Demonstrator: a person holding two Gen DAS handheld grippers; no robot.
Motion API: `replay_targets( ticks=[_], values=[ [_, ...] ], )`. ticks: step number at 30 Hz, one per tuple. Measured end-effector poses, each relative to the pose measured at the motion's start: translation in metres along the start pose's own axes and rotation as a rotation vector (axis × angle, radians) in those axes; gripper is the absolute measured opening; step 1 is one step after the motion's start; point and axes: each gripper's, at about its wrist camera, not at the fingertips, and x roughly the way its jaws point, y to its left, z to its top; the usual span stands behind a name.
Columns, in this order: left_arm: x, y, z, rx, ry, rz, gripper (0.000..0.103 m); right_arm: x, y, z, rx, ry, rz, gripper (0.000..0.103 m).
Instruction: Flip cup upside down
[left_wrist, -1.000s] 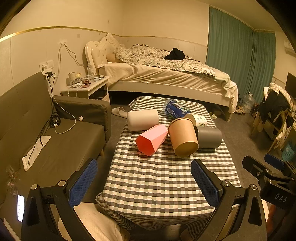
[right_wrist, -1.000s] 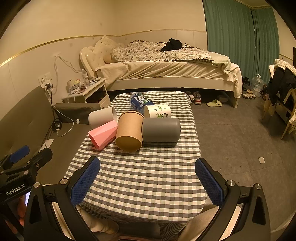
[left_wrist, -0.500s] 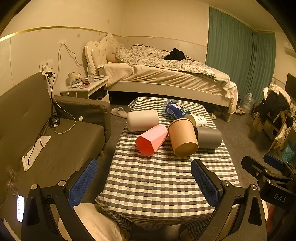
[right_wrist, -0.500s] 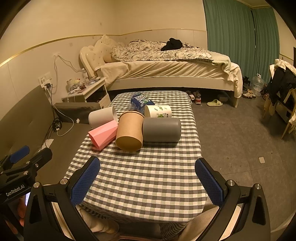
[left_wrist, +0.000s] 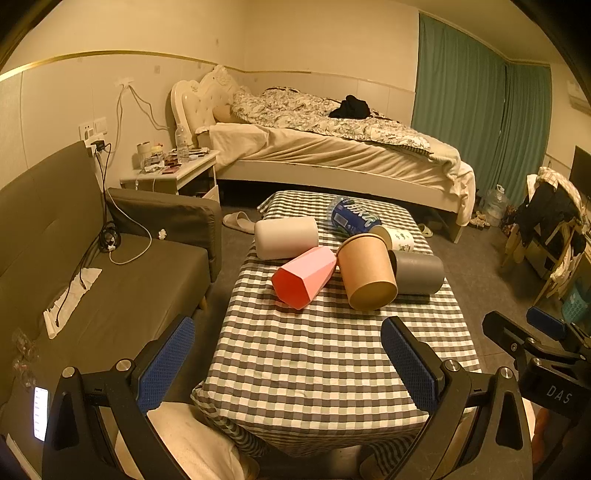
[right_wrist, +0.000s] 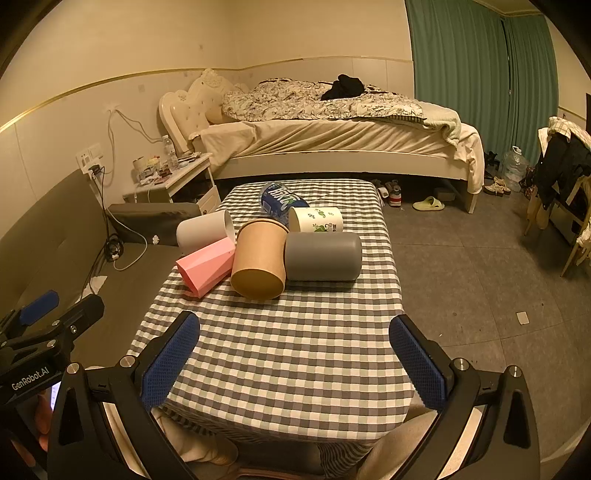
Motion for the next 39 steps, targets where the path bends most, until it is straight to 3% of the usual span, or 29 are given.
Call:
replay_targets(
  ticks=[28,39],
  values=[
    [0.005,0.000,-0.007,0.003,0.006,-0.005,0.103,0.001,-0.001,-0.002,0.004,0.002,0.000,0.103],
    [0.047,0.002,-0.001,0.026,0.063,-0.013,0.103,0.019,-0.008,0.006,0.022,0.032,-0.016,0.103]
  ],
)
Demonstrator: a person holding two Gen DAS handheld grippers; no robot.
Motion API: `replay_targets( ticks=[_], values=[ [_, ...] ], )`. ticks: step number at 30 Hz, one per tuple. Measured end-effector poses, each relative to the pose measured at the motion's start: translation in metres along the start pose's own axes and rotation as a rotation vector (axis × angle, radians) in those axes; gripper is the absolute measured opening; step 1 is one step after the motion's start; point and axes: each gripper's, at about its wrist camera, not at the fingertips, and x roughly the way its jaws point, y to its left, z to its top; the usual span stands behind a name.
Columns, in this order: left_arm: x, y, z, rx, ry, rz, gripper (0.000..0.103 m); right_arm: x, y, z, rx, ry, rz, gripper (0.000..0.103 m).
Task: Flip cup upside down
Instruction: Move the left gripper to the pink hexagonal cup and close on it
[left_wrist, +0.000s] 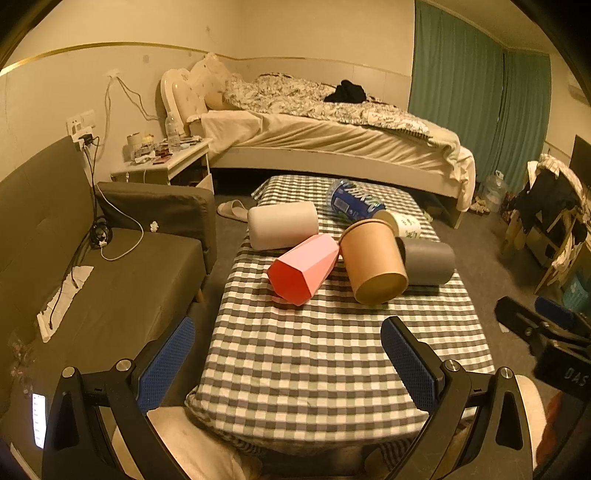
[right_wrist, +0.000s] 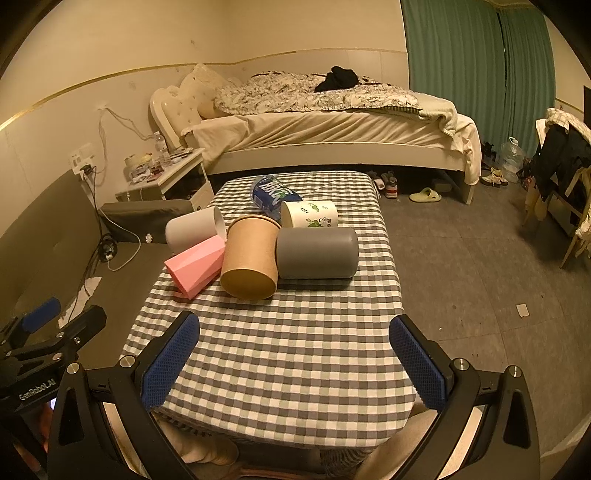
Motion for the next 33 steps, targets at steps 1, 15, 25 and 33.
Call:
replay_targets(
  ticks=[1,15,25,33],
  values=[
    [0.006,0.000,0.003,0.007,0.006,-0.005,0.103,0.003,0.000,0.001,0.001,0.004,-0.003,0.103],
    [0.157,0.002,0.026,0.176,0.120,-0.023,0.103,0.080,-0.026,0.015,0.027,0.130,-0.074,0.103],
    [0.185,0.000,0.023,0.219,0.129,-0.113,0.102,0.127,-0.043,0.012,0.055,0.219,-0.119,0.103],
    [0.181,-0.009,0.021,0.270,0.151,-0.102,0.075,0.133,-0.044,0.012,0.063,0.238,-0.123,0.103]
  ],
)
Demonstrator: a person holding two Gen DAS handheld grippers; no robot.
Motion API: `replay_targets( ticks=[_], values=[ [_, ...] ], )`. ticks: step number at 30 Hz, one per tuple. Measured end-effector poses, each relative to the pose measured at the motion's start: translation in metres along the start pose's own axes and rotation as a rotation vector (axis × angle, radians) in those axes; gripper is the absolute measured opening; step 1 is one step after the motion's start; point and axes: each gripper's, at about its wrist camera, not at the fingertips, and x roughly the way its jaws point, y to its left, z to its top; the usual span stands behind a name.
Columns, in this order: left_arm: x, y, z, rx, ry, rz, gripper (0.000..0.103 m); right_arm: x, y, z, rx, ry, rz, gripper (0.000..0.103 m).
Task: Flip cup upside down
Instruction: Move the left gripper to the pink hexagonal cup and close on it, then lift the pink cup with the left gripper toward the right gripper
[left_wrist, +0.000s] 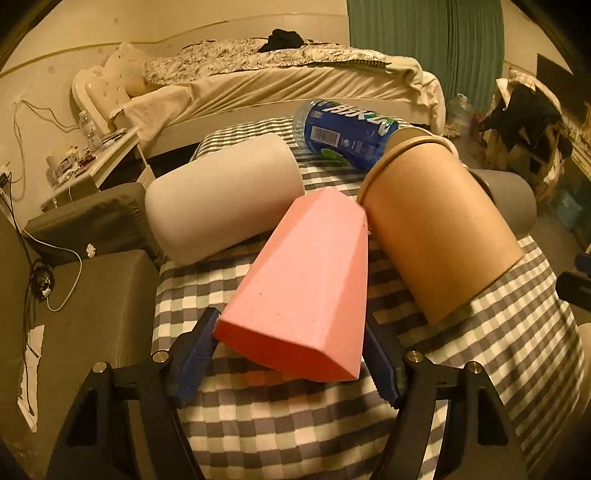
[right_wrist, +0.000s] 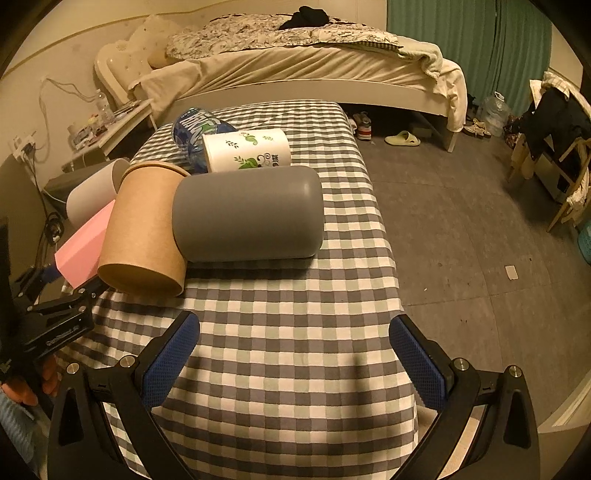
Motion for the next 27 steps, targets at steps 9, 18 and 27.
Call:
replay_targets(
  ticks=[9,18,27],
  values=[
    [-0.035,-0.017,-0.029,-0.065,0.044,0.016,0.075,-0.028,-0.009,-0.003,0.029,-0.048,0.013,0.103],
    [-0.072,-0.061,-0.072,-0.095,0.082,-0.006,0.072,-0.069,-0.013,-0.021,0.012,-0.107,0.040,0.103],
    [-0.087,-0.086,-0.083,-0.121,0.096,-0.034,0.072,-0.089,-0.028,-0.043,0.028,-0.126,0.067,0.103]
  ],
)
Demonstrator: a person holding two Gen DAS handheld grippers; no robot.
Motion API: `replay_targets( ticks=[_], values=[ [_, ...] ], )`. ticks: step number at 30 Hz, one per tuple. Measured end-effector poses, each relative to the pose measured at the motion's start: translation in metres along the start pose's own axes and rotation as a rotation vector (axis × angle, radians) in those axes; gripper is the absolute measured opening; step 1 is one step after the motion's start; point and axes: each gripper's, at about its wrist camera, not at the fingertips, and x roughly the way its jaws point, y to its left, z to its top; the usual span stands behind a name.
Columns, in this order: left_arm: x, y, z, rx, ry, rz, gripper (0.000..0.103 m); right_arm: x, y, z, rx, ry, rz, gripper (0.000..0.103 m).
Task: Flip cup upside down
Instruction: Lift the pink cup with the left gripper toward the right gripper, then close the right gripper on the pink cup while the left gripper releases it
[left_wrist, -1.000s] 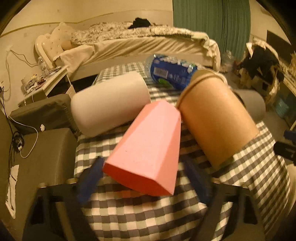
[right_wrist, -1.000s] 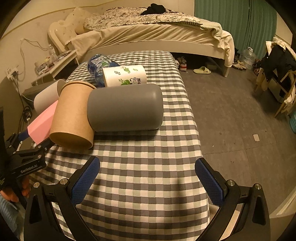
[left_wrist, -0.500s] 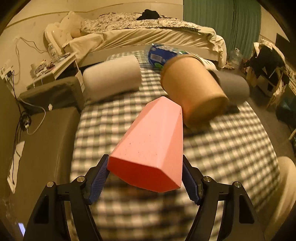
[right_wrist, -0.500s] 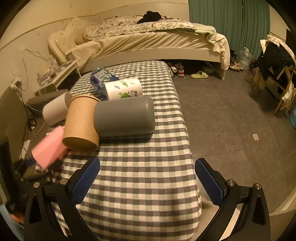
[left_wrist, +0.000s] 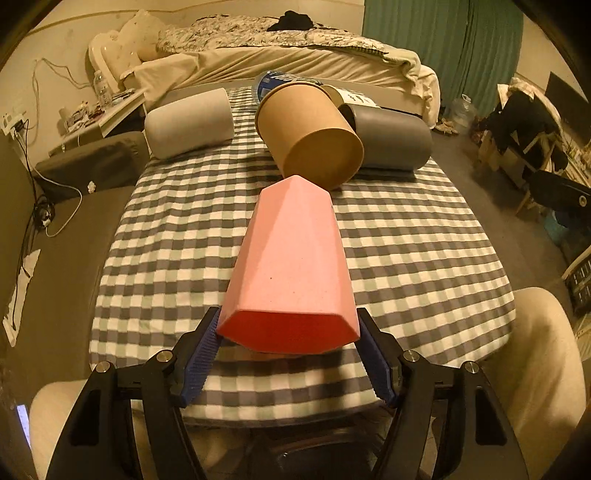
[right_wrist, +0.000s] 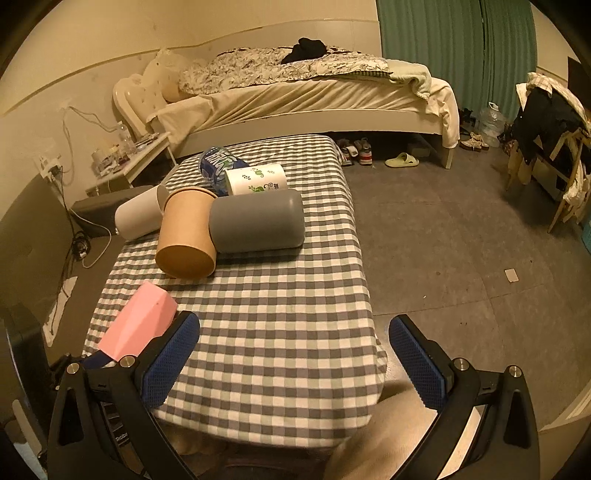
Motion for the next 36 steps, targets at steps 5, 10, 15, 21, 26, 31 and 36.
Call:
replay_targets(
  ticks=[5,10,15,21,26,31,36],
  values=[
    [-0.003,-0.005,-0.001,-0.012,-0.006,-0.024,0.073,-0.006,-0.007,0.001,0.009,-0.009,0.003,0.103],
    [-0.009,-0.013,0.000,0.056,-0.014,0.016,0.083,-0.011,-0.007,0.003,-0.001,-0.020,-0.009,0.103],
    [-0.023,-0.013,-0.006,0.098,-0.012,0.024,0.087,-0.018,-0.002,0.011,-0.009,-0.008,0.005,0.103],
    [-0.054,0.015,-0.008,0.021,-0.029,-0.034,0.093,-0.020,0.020,0.020,-0.044,0.088,0.015,0.103],
    [-0.064,0.070,0.000,-0.092,-0.049,0.021,0.093,-0.013,0.051,0.030,-0.093,0.174,0.019,0.103],
    [-0.048,0.127,0.014,-0.173,-0.026,0.092,0.098,0.018,0.086,0.040,-0.139,0.282,-0.007,0.103],
    [-0.030,0.165,0.027,-0.242,-0.019,0.103,0.098,0.066,0.122,0.044,-0.168,0.431,0.005,0.103]
  ],
)
